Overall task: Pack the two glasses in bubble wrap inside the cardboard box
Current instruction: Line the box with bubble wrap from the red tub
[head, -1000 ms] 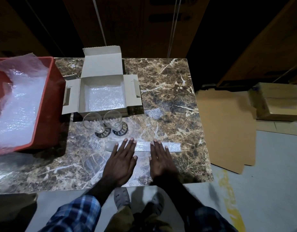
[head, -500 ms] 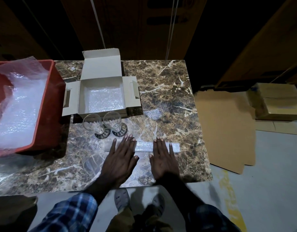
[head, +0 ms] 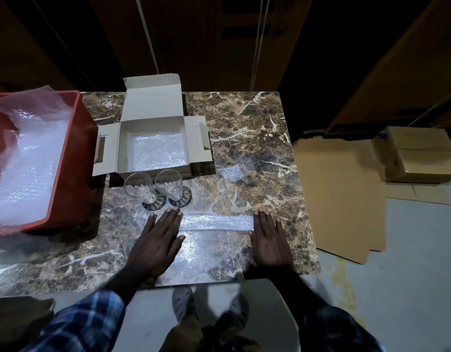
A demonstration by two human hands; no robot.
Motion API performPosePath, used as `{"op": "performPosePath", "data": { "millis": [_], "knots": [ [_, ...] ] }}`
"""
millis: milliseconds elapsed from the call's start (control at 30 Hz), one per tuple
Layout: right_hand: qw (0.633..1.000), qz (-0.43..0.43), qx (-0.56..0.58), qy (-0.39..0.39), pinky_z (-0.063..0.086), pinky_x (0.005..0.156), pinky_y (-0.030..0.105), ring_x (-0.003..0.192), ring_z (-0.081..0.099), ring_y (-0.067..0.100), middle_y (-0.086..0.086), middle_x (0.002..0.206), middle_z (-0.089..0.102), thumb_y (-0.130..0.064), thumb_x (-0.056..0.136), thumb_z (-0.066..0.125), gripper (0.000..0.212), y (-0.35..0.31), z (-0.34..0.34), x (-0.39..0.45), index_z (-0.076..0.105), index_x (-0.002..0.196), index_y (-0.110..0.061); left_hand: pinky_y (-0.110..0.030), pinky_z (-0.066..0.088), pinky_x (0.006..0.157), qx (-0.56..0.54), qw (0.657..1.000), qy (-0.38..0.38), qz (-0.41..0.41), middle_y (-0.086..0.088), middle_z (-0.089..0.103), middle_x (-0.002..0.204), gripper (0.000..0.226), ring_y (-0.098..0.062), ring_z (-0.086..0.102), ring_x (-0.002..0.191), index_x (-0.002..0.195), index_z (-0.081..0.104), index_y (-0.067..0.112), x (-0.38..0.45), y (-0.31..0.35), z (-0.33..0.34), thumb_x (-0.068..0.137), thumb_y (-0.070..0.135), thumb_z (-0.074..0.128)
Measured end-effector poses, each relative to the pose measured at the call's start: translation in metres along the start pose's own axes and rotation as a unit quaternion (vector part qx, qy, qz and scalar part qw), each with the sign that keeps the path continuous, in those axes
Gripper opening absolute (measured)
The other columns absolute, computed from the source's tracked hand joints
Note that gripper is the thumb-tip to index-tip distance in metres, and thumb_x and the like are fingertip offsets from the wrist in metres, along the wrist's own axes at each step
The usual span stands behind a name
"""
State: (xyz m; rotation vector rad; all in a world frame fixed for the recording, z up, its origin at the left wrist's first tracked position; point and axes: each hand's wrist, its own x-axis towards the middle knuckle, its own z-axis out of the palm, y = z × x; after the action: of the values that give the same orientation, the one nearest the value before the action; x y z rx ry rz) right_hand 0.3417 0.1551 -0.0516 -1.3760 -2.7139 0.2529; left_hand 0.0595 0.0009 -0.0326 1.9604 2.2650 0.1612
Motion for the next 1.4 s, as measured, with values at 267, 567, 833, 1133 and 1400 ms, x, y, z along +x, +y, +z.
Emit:
{"op": "performPosePath", "data": {
  "millis": [267,567,833,1133,1400],
  "knots": [
    [0.989,-0.143,0.027,0.027,0.022,0.118,0.036,0.138,0.047,0.027,0.01,0.148,0.052,-0.031,0.102,0.04,0.047,-0.029,-0.001,0.009,0.053,0.144,-0.016,-0.056,0.018,0.121,0.042,0.993,0.056,0.092,-0.01,0.047,0.152,0.053,-0.027,0.034,0.147,0.145,0.051,0.009,0.023,0.031,-0.004,0.102,0.04,0.045],
    [0.984,-0.166,0.031,0.056,0.053,0.097,0.039,0.111,0.067,0.03,0.012,0.117,0.071,-0.013,0.088,0.045,0.034,-0.045,-0.012,0.022,0.073,0.107,-0.007,-0.055,0.03,0.117,0.022,0.986,0.113,0.119,-0.009,0.063,0.134,0.036,-0.033,0.051,0.133,0.123,0.067,0.011,0.037,0.047,0.008,0.1,0.033,0.051],
    [0.982,-0.175,0.049,0.045,0.05,0.102,0.039,0.116,0.063,0.028,0.009,0.121,0.07,-0.019,0.089,0.068,0.029,-0.056,-0.007,0.021,0.07,0.116,-0.01,-0.048,0.046,0.102,-0.011,0.985,0.132,0.114,-0.009,0.067,0.128,0.028,-0.036,0.056,0.127,0.118,0.069,0.009,0.04,0.051,0.012,0.095,0.021,0.057],
    [0.981,-0.16,0.001,0.107,0.036,0.079,0.041,0.092,0.049,0.028,0.01,0.102,0.067,-0.021,0.09,0.039,0.033,-0.048,-0.019,0.016,0.068,0.095,-0.008,-0.052,0.032,0.114,-0.017,0.989,0.111,0.097,-0.01,0.062,0.137,0.038,-0.034,0.05,0.135,0.133,0.062,0.009,0.026,0.048,0.024,0.1,0.022,0.05],
    [0.994,0.04,0.098,0.033,0.054,0.051,0.039,0.059,0.068,0.033,0.007,0.077,0.071,-0.025,0.092,0.048,0.032,-0.073,-0.025,0.001,0.069,0.116,-0.019,-0.06,0.014,0.12,-0.035,0.999,-0.004,0.034,-0.003,0.024,0.164,0.053,-0.026,0.011,0.154,0.157,0.03,0.027,0.011,0.066,0.016,0.108,0.045,0.025]
  ]
}}
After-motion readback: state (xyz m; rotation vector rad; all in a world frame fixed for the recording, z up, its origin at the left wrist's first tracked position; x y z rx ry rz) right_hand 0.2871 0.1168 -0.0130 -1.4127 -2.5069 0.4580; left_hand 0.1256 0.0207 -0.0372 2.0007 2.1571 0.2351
